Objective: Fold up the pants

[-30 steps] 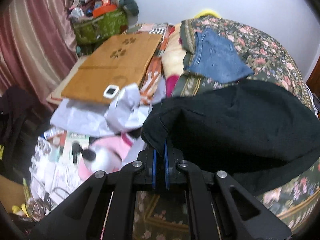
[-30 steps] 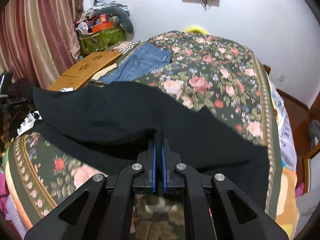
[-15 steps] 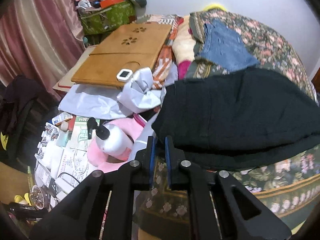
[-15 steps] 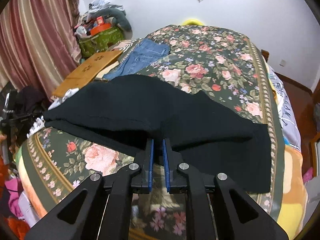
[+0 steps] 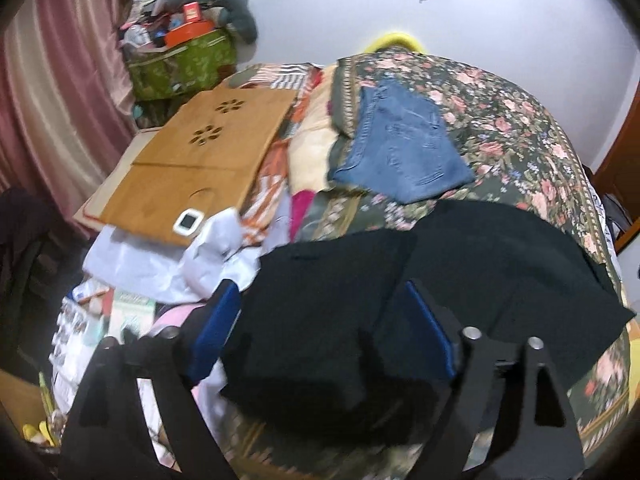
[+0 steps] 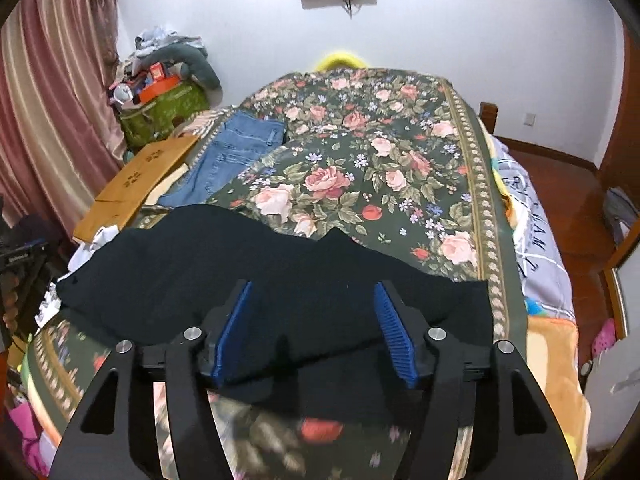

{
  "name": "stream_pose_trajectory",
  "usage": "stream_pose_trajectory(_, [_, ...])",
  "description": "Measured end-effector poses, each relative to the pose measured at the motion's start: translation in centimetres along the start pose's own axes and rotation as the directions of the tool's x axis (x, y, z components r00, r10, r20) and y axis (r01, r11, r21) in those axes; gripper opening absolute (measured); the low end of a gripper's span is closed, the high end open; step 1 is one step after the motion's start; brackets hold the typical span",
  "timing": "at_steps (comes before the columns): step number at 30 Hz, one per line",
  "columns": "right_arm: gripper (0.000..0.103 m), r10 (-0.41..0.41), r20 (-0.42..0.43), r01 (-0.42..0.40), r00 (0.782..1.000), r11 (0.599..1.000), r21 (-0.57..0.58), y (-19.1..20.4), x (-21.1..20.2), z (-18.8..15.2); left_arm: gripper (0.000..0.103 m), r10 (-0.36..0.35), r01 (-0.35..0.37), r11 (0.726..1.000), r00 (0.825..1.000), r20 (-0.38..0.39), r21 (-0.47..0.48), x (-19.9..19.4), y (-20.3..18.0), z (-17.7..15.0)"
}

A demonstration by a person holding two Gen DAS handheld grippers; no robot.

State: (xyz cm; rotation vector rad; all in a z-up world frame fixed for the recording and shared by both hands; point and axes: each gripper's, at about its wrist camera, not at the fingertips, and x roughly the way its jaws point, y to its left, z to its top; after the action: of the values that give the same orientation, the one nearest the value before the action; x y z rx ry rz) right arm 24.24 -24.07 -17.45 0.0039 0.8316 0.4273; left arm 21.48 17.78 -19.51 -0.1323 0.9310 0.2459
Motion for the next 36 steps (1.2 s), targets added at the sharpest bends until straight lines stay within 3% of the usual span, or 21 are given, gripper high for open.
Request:
stream_pose_trajectory(12, [0.06,0.044,-0.192,-0.037,0.98,0.998,0.042,-3.2,12.1,4.2,0.091,-0.023,0.033,0.991,0.997,-0.078,0.127,6.8,-7.0,4.7])
stream_pose_trajectory(19, [0.058,0.088,-0.343,-0.059,0.935,0.994,0.094,-4.7,18.7,4.1,0.091,-0.024,0.052,0.971,0.992,-0.124,0.233,9.7,-10.4,4.7])
stream_pose_trajectory(22, [0.043,0.106,-0.327,-0.081,0.939,0.993,0.088,-4.5,18.9,3.7,0.091,-0.014,0.048,0.963,0.992,-0.128,0.265,10.3,-11.5,4.6])
stream_pose_trajectory(24, [0.021,0.116,-0.318,-0.093,0.941,0.992,0.087,-4.5,18.7,3.6,0.091,-0.015,0.052,0.957,0.991,-0.131,0.284,10.4,-12.1,4.6])
stream_pose_trajectory(26, [0.014,0.106,-0.315,-0.088,0.943,0.994,0.068,-4.3,18.5,3.5,0.091,-0.018,0.056,0.953,0.992,-0.127,0.299,10.1,-12.6,4.3])
stream_pose_trajectory(30, [0.011,0.068,-0.264,-0.057,0.962,0.997,0.048,-4.0,17.1,4.1,0.091,-0.041,0.08,0.945,0.991,-0.128,0.316,9.0,-14.1,4.4])
stream_pose_trajectory(36, [0.011,0.053,-0.082,-0.044,0.995,0.994,0.102,-6.7,9.5,6.1,0.091,-0.104,0.151,0.925,0.983,-0.152,0.348,6.8,-17.6,3.7])
